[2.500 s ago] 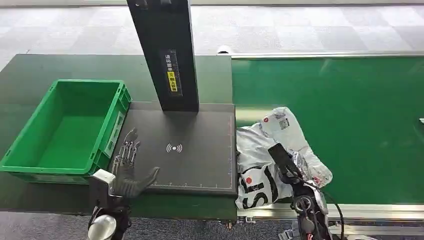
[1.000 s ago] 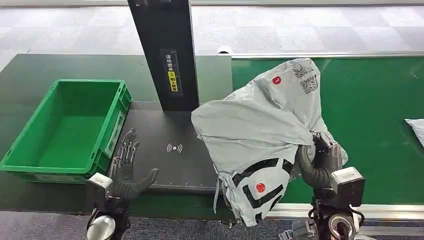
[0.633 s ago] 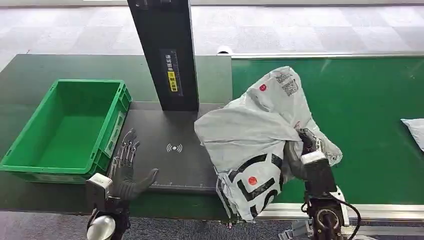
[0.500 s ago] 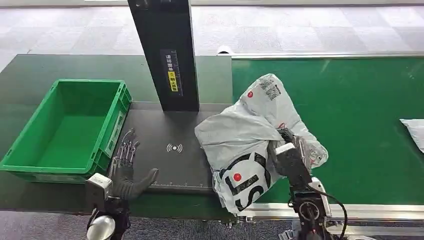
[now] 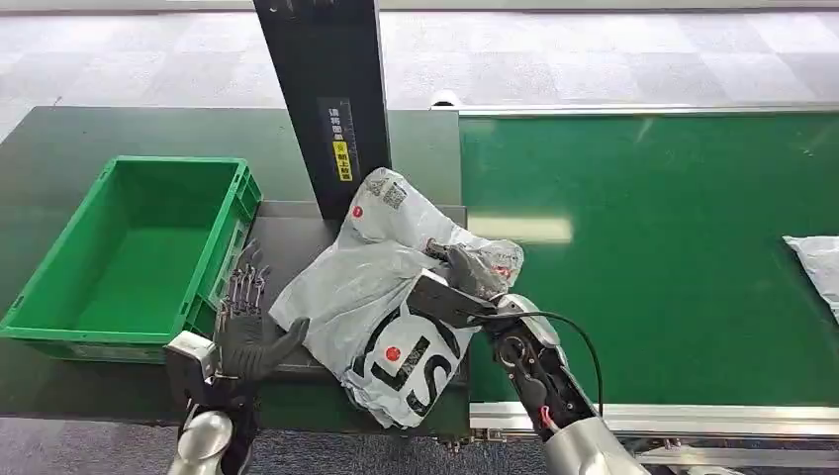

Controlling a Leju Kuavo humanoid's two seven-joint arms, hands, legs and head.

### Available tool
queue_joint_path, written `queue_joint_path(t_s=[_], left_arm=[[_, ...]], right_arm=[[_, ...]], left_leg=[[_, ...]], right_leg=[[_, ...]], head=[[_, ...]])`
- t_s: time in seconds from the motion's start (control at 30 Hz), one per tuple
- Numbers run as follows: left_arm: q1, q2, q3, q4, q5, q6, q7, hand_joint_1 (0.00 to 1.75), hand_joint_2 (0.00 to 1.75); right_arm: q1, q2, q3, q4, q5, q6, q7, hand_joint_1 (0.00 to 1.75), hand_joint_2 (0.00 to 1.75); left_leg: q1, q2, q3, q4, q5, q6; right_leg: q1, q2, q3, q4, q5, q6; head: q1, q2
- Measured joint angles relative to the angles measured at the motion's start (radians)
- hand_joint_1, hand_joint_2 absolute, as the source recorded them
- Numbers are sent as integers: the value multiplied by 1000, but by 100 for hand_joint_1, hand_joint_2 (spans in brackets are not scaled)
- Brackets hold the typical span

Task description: Moved the parcel from conveyor to table for the left to box.

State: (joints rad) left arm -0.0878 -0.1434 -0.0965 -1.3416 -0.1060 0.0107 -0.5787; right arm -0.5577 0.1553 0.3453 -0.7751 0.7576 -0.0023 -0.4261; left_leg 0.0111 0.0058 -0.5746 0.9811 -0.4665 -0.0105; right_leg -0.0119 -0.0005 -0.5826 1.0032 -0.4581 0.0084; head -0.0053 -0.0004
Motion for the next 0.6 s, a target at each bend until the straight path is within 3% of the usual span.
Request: queue_joint_path(t_s=[0.1, 0.3, 0.33, 0.37, 0.6], left_arm=[[-5, 3, 0, 16, 9, 3, -9, 0, 175], [-46, 6, -18, 72, 24, 1, -31, 0, 175], [-51, 6, -21, 80, 27, 1, -33, 0, 175], [-54, 8, -25, 86, 30, 2, -34, 0, 175], [-86, 11, -45, 124, 45, 1, -31, 0, 175]], right_arm=[[-46, 0, 35, 70, 0, 21, -31, 175, 175], [-138, 22, 104, 199, -45, 171, -59, 175, 175], [-150, 27, 109, 218, -54, 176, -58, 164, 175], [-162, 31, 113, 234, -69, 187, -61, 45, 175], [-209, 59, 115, 315, -145, 222, -91, 45, 175]], left_leg=[[0, 0, 0, 0, 0, 0], [0, 0, 0, 0, 0, 0], [0, 0, 0, 0, 0, 0], [0, 0, 0, 0, 0, 0], [0, 0, 0, 0, 0, 0]], right_leg=[[0, 0, 0, 0, 0, 0], [0, 0, 0, 0, 0, 0], [0, 0, 0, 0, 0, 0], [0, 0, 0, 0, 0, 0], [0, 0, -1, 0, 0, 0]], head=[[0, 0], [0, 0], [0, 0], [0, 0], [0, 0]])
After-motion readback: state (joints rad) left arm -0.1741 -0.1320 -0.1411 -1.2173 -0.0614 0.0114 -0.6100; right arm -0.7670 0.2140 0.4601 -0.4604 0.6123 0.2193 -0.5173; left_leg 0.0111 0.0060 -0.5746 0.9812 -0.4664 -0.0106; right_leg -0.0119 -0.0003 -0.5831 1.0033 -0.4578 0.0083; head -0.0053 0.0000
